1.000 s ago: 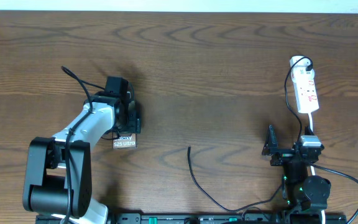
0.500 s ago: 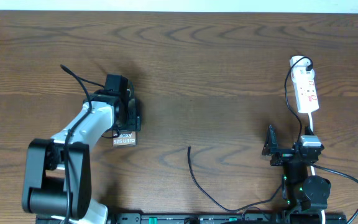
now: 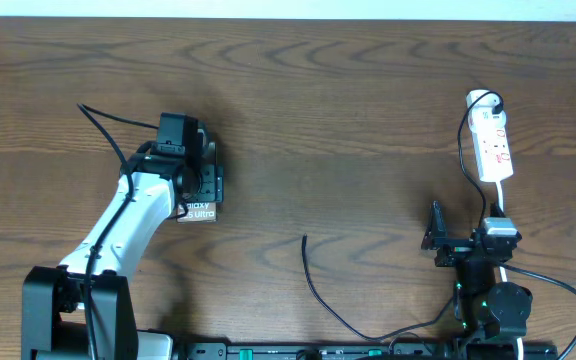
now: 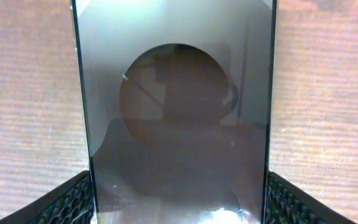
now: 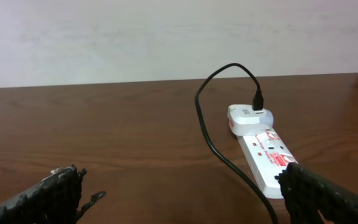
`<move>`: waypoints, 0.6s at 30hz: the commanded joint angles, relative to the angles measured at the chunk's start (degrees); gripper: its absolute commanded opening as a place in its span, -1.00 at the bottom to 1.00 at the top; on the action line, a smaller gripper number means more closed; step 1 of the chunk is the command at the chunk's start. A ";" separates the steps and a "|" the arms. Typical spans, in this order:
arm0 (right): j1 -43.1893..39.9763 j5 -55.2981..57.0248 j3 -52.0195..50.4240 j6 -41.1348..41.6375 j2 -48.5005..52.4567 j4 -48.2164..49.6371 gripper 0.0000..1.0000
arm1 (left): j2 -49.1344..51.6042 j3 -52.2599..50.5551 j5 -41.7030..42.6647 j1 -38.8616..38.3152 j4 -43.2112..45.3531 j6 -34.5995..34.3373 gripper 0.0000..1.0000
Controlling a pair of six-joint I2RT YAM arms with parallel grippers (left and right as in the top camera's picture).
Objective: Plug charger to phone and switch on socket
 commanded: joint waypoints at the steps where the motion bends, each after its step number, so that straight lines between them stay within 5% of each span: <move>1: 0.48 0.44 -0.07 -0.68 -0.09 -0.26 0.98 | -0.13 1.68 -0.74 0.09 -0.13 -0.09 -0.85; 18: 0.48 0.44 -0.07 -0.68 -0.09 -0.26 0.98 | 7.58 1.03 -0.31 0.09 -0.46 -0.11 -0.85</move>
